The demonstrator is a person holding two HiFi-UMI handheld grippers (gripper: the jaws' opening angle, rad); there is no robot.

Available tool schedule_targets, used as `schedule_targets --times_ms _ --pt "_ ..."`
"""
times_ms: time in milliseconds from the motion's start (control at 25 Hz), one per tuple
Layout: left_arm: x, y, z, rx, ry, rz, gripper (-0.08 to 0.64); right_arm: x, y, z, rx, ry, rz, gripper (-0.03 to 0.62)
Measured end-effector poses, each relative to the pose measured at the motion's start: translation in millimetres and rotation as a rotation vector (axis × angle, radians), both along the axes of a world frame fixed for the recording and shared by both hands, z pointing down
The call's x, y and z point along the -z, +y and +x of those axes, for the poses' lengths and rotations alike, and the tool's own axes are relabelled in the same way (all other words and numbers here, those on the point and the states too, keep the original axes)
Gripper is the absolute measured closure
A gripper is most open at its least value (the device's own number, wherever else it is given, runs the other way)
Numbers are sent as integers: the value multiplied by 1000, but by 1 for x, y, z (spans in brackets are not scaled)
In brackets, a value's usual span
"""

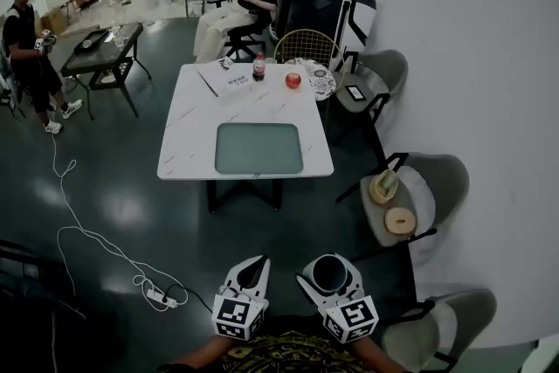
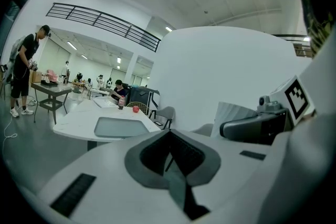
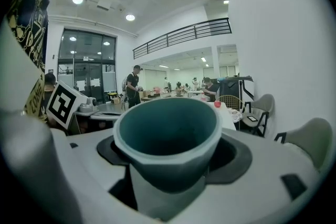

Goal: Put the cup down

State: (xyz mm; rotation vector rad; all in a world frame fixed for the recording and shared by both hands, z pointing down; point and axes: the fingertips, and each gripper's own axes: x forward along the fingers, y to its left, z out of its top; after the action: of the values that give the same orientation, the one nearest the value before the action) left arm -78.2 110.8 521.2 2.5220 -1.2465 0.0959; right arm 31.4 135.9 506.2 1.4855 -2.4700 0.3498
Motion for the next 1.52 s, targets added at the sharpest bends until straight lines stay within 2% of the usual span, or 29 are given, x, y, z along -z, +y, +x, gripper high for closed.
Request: schedule_targets --times_ms 640,1000,1520 --pt "1 -17 -38 94 -46 -7 551 -3 -35 -26 59 -44 10 205" --pt "1 -36 -37 160 -60 -36 551 -6 -64 -24 128 -68 0 206" --pt "2 -86 -3 225 -79 -53 552 -6 -120 4 218 -62 25 204"
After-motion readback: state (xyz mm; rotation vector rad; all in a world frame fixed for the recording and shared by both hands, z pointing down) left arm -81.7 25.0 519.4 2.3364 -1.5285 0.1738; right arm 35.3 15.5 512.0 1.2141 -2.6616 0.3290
